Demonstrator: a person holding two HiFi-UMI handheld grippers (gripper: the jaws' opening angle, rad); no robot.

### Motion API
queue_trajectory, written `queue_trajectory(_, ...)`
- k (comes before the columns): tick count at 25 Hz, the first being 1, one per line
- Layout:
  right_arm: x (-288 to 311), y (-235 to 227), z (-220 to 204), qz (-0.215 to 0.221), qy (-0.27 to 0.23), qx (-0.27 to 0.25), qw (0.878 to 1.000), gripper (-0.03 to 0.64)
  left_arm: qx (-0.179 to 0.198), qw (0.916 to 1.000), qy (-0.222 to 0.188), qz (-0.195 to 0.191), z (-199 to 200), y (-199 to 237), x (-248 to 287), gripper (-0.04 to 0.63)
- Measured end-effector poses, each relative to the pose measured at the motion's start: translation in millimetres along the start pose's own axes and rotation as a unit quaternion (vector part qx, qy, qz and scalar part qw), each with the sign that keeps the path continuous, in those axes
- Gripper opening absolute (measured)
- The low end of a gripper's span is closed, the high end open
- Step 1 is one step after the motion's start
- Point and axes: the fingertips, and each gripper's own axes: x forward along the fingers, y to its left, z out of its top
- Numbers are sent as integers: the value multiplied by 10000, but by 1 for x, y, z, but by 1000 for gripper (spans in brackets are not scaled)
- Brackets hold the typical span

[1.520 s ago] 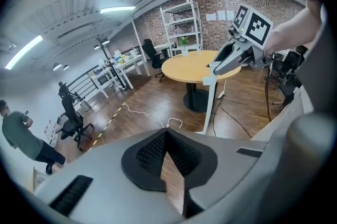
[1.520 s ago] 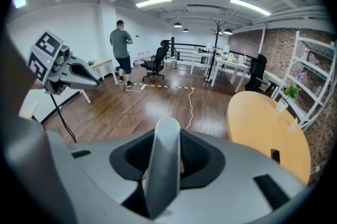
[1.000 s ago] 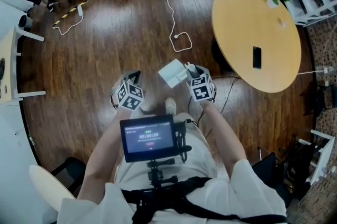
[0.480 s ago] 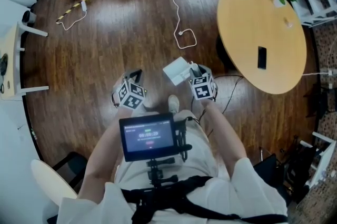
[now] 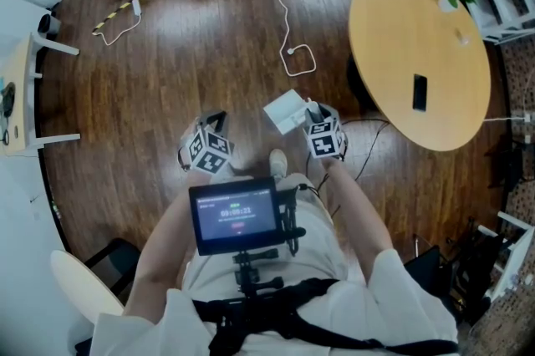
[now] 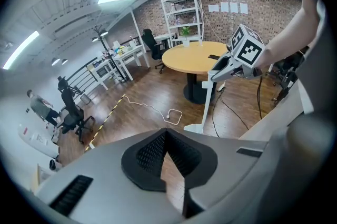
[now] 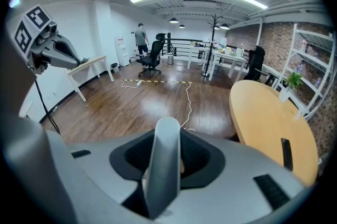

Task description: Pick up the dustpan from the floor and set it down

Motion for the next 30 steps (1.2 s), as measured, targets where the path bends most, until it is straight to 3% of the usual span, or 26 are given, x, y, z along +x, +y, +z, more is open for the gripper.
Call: queue_trajectory(30, 25, -5, -32, -45, 241, 138, 9996, 147, -146, 9999, 30, 84, -2, 3, -3, -6)
